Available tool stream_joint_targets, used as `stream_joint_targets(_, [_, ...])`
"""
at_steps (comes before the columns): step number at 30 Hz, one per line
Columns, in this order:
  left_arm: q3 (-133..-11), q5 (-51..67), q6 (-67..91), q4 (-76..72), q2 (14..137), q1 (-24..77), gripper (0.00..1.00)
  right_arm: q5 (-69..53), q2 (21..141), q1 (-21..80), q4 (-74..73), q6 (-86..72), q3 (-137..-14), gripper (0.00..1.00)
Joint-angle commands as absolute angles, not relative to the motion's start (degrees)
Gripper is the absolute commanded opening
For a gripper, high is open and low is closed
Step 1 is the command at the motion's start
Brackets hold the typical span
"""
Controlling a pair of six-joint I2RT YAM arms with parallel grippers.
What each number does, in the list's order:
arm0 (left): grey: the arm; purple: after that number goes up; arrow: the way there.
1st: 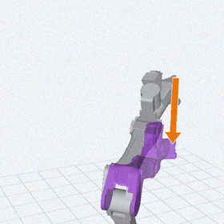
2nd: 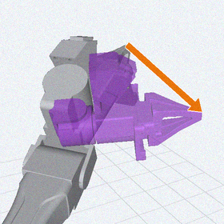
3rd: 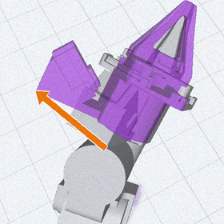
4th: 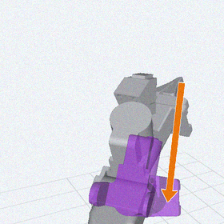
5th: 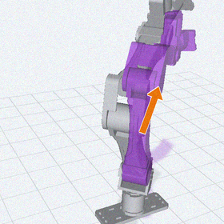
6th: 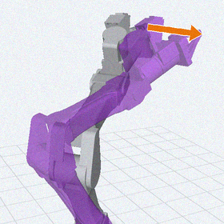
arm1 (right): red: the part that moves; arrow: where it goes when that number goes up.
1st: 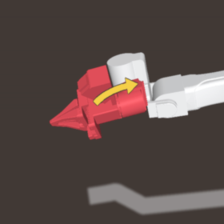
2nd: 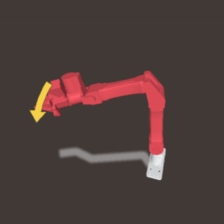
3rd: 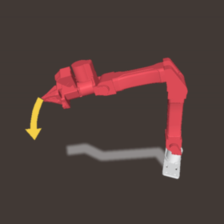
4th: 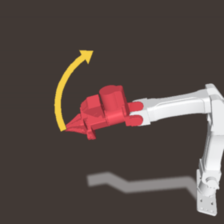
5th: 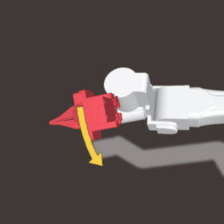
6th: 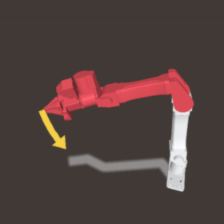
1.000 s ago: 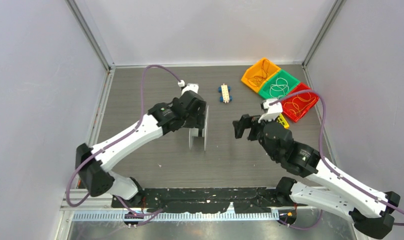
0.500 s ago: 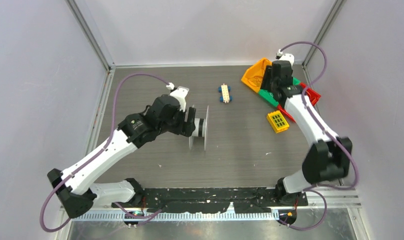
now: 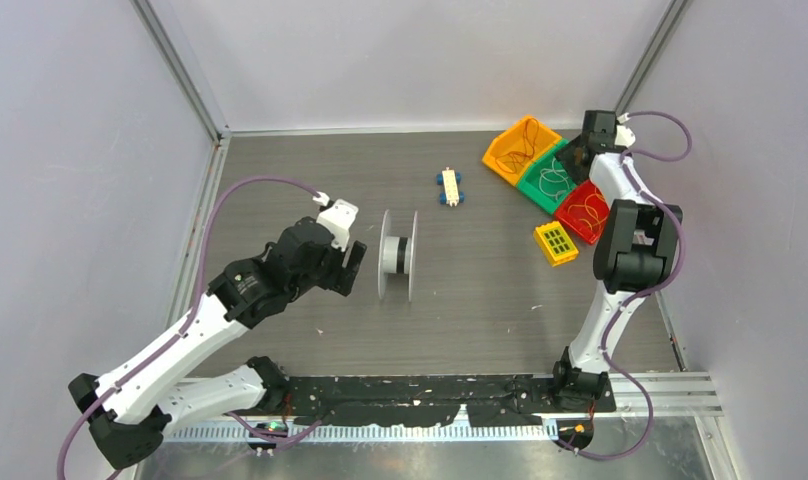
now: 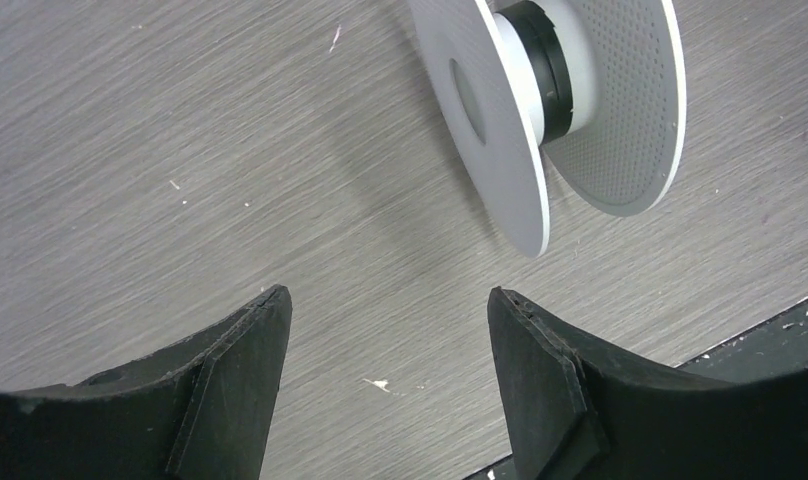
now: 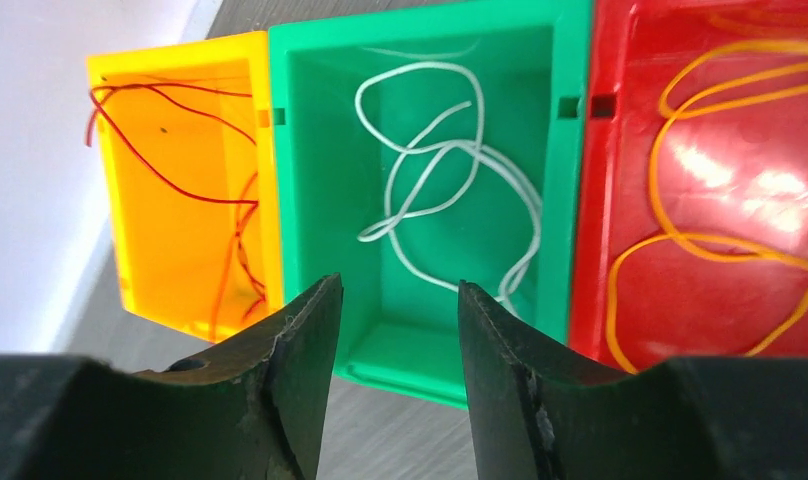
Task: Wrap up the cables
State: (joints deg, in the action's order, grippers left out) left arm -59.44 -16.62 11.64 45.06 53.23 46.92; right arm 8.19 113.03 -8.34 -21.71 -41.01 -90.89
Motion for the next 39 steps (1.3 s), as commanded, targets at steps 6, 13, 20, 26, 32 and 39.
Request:
stream_joint_targets(6, [-58.8, -19.6, 9.9, 42.9, 51.4, 46.9, 0.74, 7.6, 115.3, -7.8, -14.9, -58.8, -91.6, 0.51])
stream_joint_targets(13, [-59.0, -21.2, 9.8, 43.3, 51.8, 46.9, 0.73, 7.5, 116.6, -7.8, -14.1, -64.5, -89.4, 0.5])
stream_joint_targets(20, [-58.4, -23.3, 9.6, 42.8, 50.6, 46.9, 0.74, 10.1, 117.0, -7.8, -14.0, -69.0, -88.5, 0.5])
stream_joint_targets(26, [-58.3, -25.2, 9.6, 42.6, 50.4, 46.9, 0.74, 11.5, 117.7, -7.8, -13.9, -71.1, -89.0, 0.48])
stream_joint_targets(32, [-58.2, -26.2, 9.5, 42.4, 50.1, 46.9, 0.74, 12.0, 118.8, -7.8, -12.5, -72.3, -90.0, 0.47])
stream_joint_targets(39, [-58.1, -26.8, 9.4, 42.0, 49.5, 46.9, 0.74, 13.3, 119.5, -7.8, -11.1, -73.8, -90.5, 0.48])
